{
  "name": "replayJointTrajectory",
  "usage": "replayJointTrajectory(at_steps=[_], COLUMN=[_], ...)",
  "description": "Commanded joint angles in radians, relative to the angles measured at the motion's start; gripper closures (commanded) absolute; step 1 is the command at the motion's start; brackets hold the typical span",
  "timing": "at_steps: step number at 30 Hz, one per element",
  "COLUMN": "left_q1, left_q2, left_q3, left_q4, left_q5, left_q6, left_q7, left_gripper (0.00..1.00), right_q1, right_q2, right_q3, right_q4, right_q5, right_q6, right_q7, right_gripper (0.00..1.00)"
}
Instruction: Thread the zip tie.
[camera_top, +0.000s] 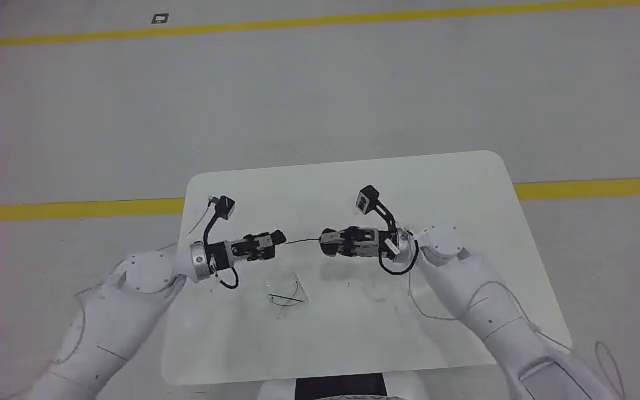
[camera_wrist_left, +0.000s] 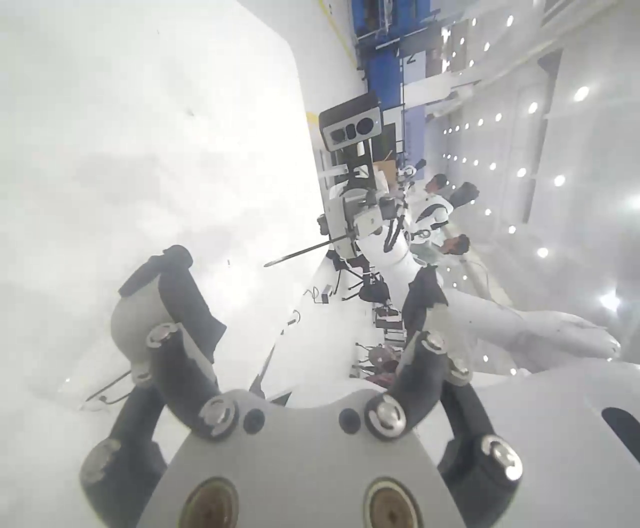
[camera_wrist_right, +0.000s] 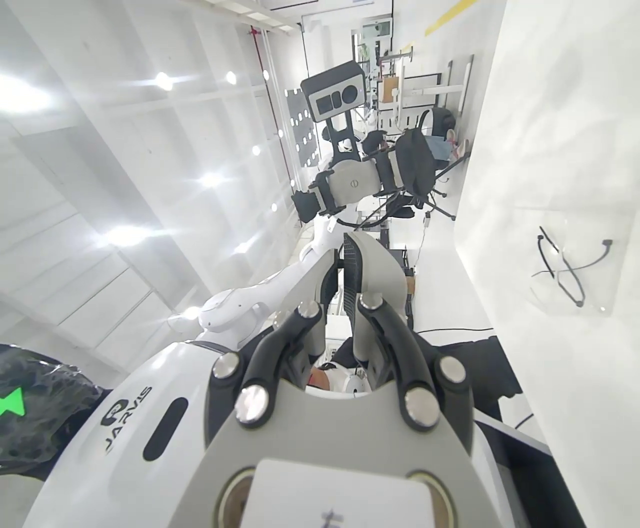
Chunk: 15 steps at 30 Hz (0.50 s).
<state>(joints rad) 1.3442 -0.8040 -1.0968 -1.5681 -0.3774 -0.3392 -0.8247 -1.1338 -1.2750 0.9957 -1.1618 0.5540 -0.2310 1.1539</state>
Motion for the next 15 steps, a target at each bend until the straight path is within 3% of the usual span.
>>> replayJointTrajectory(at_steps=[1, 4, 9, 15], left_q1=[-0.01, -0.026, -0.059, -0.095], left_q2=[-0.003, -0.014, -0.043, -0.088], left_q3=[0.004, 0.023, 0.037, 0.043], left_q4=[0.038, 0.071, 0.138, 0.216], left_q5=[-0.056, -0.138, -0.279, -0.328], left_q6=[-0.001, -0.001, -0.001, -0.001], left_q7=[-0.029, -0.093, -0.251, -0.363], left_gripper=[0.0, 0.0, 0.0, 0.0], right_q1=[-0.008, -0.012, 0.011, 0.051], right_q2=[0.0, -0.003, -0.017, -0.043], right_q3=[0.003, 0.0, -0.029, -0.08], right_q4=[0.0, 0.015, 0.067, 0.128], right_q5=[0.015, 0.075, 0.135, 0.191], right_q6=[-0.003, -0.023, -0.062, -0.096], right_q7=[-0.007, 0.044, 0.118, 0.168], right_gripper=[1.0, 1.0, 1.0, 1.0])
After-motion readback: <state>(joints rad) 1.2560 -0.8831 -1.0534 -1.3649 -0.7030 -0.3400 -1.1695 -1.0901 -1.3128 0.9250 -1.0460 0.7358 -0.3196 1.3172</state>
